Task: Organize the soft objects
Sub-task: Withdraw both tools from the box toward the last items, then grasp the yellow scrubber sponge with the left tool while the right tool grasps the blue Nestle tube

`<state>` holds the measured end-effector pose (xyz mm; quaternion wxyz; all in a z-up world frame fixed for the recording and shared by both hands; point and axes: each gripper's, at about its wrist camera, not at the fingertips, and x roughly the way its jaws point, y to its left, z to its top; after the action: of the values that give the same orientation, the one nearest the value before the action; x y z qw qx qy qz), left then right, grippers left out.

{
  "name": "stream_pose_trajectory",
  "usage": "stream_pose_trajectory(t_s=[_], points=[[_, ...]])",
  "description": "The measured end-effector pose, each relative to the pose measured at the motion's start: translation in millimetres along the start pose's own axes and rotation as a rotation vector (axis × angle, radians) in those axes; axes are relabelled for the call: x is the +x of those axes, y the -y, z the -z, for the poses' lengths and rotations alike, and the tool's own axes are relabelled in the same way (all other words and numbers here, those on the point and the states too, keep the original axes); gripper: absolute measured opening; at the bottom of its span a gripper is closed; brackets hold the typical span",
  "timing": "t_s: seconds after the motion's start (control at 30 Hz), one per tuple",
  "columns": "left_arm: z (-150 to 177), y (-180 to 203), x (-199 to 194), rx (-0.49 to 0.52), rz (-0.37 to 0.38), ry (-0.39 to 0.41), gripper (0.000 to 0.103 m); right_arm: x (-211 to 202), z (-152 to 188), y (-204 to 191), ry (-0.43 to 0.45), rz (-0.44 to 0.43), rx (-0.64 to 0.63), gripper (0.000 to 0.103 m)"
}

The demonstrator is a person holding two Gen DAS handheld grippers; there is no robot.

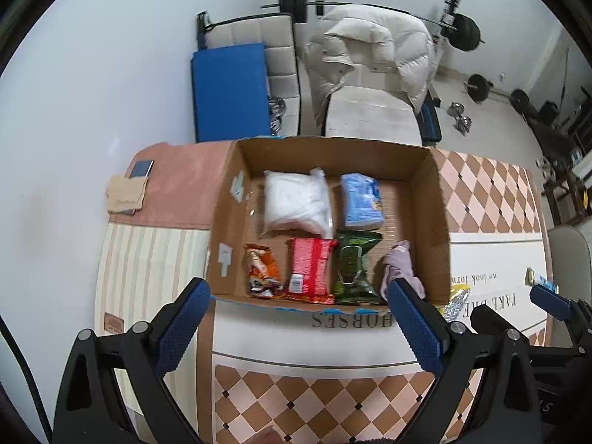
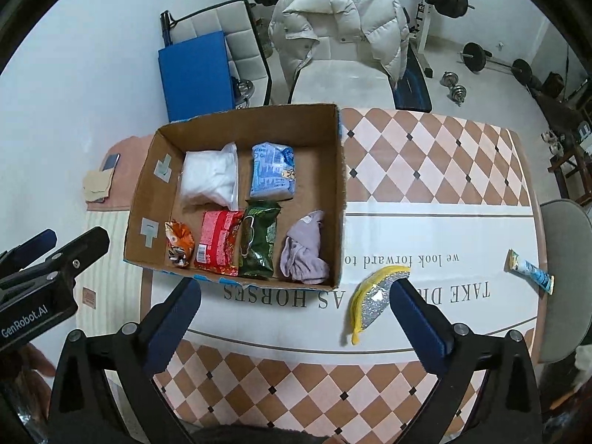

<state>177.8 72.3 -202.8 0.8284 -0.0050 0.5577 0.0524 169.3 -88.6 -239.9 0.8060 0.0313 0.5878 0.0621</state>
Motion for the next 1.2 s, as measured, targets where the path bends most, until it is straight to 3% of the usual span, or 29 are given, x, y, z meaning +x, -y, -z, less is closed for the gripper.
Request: stream_pose_trajectory(t_s=[0.13,0.27,0.43,0.57,0.67,0.73,0.9,1.13,1.2], points=[[-7,40,-1,0.065,0.002,0.002,0.098,-5,4,39,0.010,0.003,0.072,0.103],[-20,99,8,0.166,0.023,-0.037,0.098,-7,14,109,-0.005,0.007,0.207,0.103],[-29,205,50,0.431,-0.014,-0.113,0.098,-2,32,212,-0.028,0.049,0.389,0.103],[-10,281,110,0.687,-0.033,-0.277,0.098,13,48,294,-0.075,0.051,0.534,0.103],[14,315,151,0.789,-0.031,-0.429,0.098,24,61,349,-0.096,0.048,0.638,0.103],[30,327,174,0.814,-0.033,-0.510,0.098,32,68,380,-0.105,0.028,0.709,0.103],[61,345,211,0.850,-0.091,-0.606,0.098,64,91,455,-0.125,-0.063,0.945,0.103],[77,363,241,0.851,-0.155,-0.656,0.098,120,86,514,-0.160,-0.094,1.145,0.101],[76,364,246,0.826,-0.153,-0.668,0.098,137,78,523,-0.192,-0.081,1.167,0.094]])
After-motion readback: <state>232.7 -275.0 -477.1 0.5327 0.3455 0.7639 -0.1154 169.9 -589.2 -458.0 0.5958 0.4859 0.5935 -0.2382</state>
